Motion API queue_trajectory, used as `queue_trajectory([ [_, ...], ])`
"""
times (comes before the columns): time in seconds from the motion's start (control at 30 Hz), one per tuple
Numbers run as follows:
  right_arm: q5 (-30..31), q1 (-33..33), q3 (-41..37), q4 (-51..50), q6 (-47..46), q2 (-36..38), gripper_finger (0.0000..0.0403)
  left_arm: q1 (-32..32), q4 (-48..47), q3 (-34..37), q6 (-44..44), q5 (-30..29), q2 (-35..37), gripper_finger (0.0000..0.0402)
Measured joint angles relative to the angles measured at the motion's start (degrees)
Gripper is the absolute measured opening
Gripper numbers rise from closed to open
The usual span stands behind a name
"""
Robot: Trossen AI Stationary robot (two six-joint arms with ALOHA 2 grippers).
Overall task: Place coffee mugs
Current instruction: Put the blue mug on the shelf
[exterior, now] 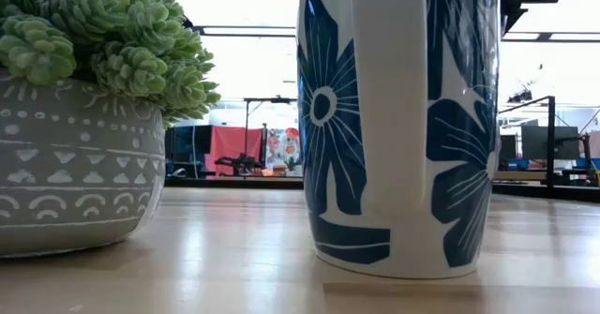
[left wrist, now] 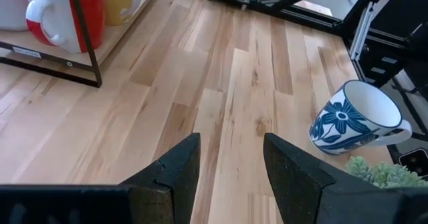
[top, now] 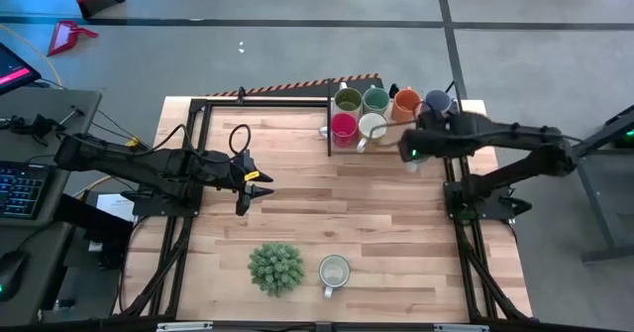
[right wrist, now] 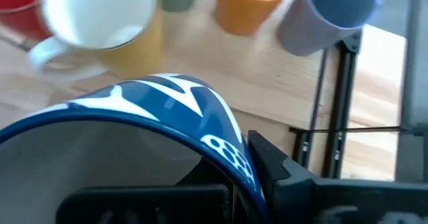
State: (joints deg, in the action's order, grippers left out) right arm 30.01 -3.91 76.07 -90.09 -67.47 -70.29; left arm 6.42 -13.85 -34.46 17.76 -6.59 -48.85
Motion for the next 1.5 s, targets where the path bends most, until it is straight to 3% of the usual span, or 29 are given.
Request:
queue_trajectory([
  [0.33, -4.7, -17.4, 0.0, 0.1, 14.5, 1.7, 0.0000, 0.0, 0.0, 0.0, 0.0, 0.0, 0.0, 0.0152],
  [0.6, -7.8, -27.6, -0.1, 0.0, 20.0, 1.1, 0.0000, 0.0, 0.0, 0.0, -0.9, 0.0, 0.0, 0.0152],
  [0.93, -3.7, -31.6, -0.1, 0.8, 22.6, -6.1, 0.0000, 0.0, 0.0, 0.0, -0.9, 0.0, 0.0, 0.0152],
  [1.1, -5.1, -34.5, -0.1, 1.4, 24.6, -10.1, 0.0000, 0.0, 0.0, 0.0, -0.7, 0.0, 0.0, 0.0152],
  [1.33, -11.7, -37.5, -0.1, 11.6, 30.4, -13.4, 0.0000, 0.0, 0.0, 0.0, 0.1, -0.1, 0.0, 0.0152],
  [1.5, -12.5, -39.2, -0.1, 10.9, 32.0, -15.2, 0.0000, 0.0, 0.0, 0.0, 0.2, -0.1, 0.0, 0.0152],
])
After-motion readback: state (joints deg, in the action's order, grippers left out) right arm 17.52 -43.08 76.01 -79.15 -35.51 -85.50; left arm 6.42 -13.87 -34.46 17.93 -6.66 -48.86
